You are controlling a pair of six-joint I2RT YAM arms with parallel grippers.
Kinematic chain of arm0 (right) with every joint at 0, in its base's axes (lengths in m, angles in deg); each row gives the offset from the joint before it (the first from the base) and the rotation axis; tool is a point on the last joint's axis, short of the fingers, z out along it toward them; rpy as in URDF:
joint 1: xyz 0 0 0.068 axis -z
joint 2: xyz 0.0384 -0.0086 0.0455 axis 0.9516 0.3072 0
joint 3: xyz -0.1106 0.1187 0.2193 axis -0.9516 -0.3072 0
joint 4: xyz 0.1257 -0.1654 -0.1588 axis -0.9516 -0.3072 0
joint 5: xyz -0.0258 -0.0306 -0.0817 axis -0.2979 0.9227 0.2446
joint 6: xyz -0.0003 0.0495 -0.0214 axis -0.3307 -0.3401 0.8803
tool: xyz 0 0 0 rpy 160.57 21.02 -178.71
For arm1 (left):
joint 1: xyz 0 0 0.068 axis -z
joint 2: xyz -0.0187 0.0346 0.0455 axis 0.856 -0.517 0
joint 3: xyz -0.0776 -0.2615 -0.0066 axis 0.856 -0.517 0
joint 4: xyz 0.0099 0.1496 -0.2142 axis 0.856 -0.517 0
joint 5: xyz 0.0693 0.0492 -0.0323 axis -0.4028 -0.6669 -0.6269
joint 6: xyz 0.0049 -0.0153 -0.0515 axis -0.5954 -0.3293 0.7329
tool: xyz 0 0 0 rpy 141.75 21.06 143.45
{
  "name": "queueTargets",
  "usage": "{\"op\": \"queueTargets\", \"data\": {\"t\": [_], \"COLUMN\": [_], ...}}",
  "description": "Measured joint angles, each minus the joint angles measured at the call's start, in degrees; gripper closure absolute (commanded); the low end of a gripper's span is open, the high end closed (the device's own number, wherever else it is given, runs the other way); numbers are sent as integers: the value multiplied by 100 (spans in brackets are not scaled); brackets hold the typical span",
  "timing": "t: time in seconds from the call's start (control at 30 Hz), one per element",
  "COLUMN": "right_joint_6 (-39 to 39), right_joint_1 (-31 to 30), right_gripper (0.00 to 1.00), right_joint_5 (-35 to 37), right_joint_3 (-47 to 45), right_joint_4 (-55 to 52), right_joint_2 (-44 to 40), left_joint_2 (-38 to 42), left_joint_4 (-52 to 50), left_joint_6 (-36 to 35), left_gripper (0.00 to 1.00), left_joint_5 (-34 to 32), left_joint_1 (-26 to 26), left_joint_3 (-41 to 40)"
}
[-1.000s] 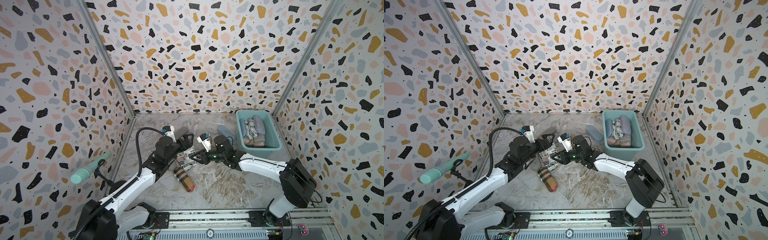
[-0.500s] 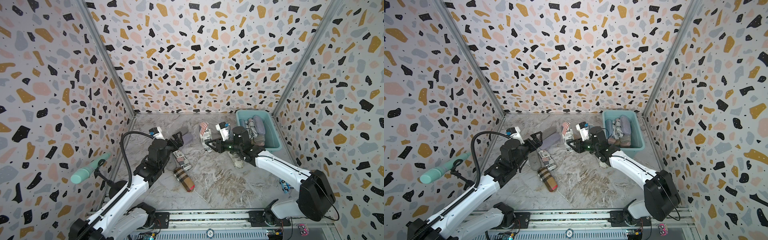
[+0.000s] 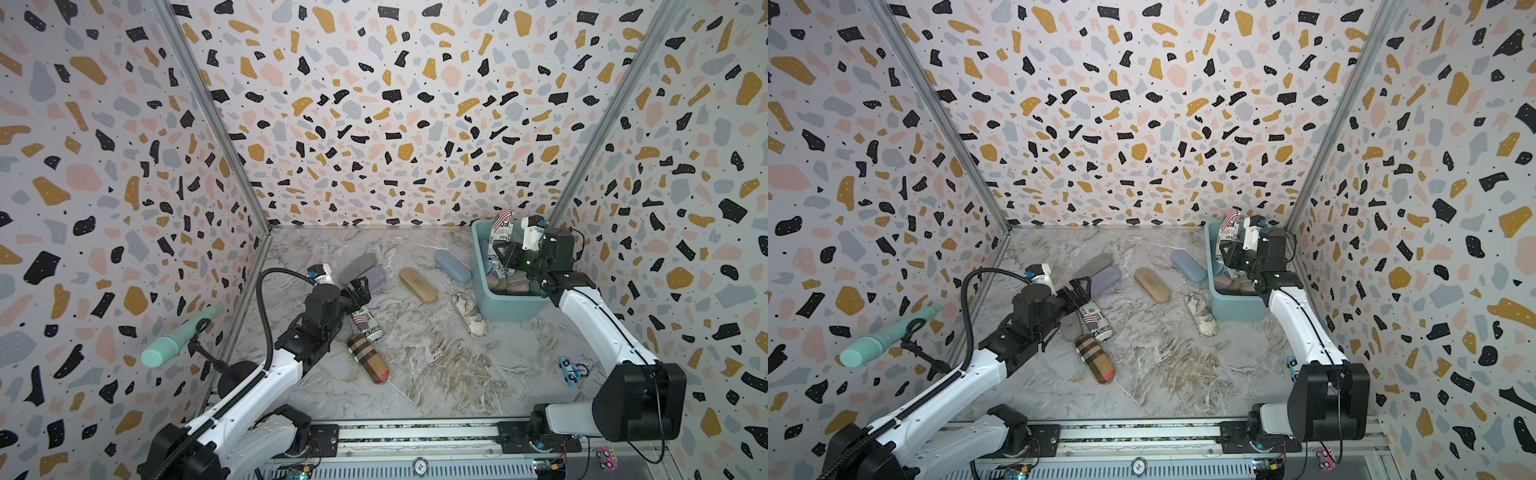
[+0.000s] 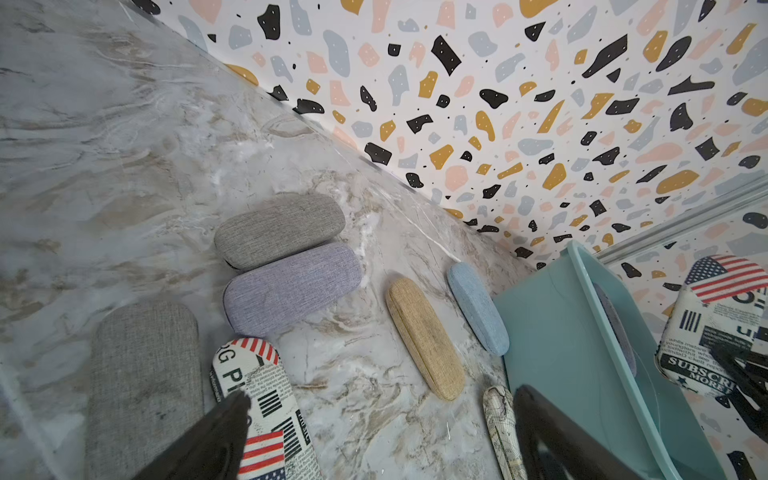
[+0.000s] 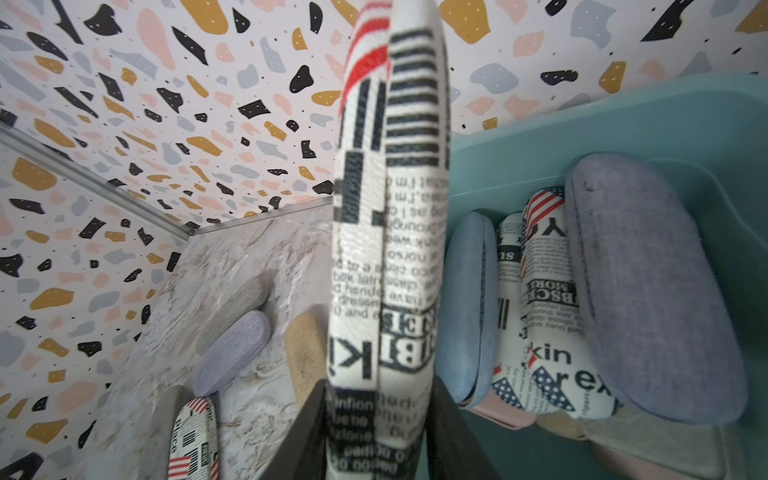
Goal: Put the glasses cases into the storage boxes
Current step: Place the glasses case in the storage box, then pick up the glasses case at the center of the board.
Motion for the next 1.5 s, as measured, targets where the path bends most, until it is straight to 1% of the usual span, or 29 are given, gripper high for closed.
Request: {"op": "queueTargets", "data": {"t": [0.17, 0.3, 0.33, 0.37, 0.43, 0.47, 0.53, 0.6, 0.73, 0.87, 1.07, 1.23, 1.33, 1.43, 1.5], "right_joint_6": [487, 723, 745, 758, 761, 763, 765, 756, 754, 706, 560, 391, 330, 348, 363], "right_joint_1": [35, 31, 28, 15, -17, -26, -50, -50, -42, -42, -42, -160, -507, -1193, -1764], "right_gripper": [74, 74, 72, 68, 65, 61, 55, 44, 41, 41, 42, 41, 39, 37, 36], "right_joint_5": [168, 46, -4, -61, -127, -146, -116, -59, 170, 466, 643, 774, 905, 1086, 1283], "right_joint_3": [570, 763, 765, 776, 815, 831, 833, 835, 837, 826, 625, 107, -387, -881, -1084], "right_joint_4": [-476, -605, -627, -649, -680, -682, -686, -682, -686, -682, -426, -149, -9, 111, 162], "right_joint_2": [787, 1316, 1394, 1464, 1554, 1589, 1600, 1600, 1585, 1353, 603, 76, -334, -850, -1139], "left_joint_2": [-57, -129, -142, -149, -164, -166, -164, -164, -166, -166, -166, -197, -348, -568, -636], "left_joint_4": [-2, -26, -37, -44, -48, -61, -81, -103, -175, -223, -264, -323, -551, -916, -1095], "left_joint_6": [4, -2, -11, -13, -15, -15, -15, -15, -24, -39, -37, -59, -74, -52, -39], "left_gripper": [0, 0, 1, 0, 0, 1, 0, 0, 0, 1, 1, 0, 0, 3, 4], "left_joint_5": [175, 323, 345, 363, 404, 422, 435, 442, 461, 483, 505, 306, -39, -450, -691], "left_joint_1": [0, 0, 0, 0, 0, 0, 0, 0, 0, 0, 0, 0, 0, -24, -55], "left_joint_3": [0, 0, 0, 0, 0, 0, 0, 0, 0, 2, 2, 2, 66, 195, 219]}}
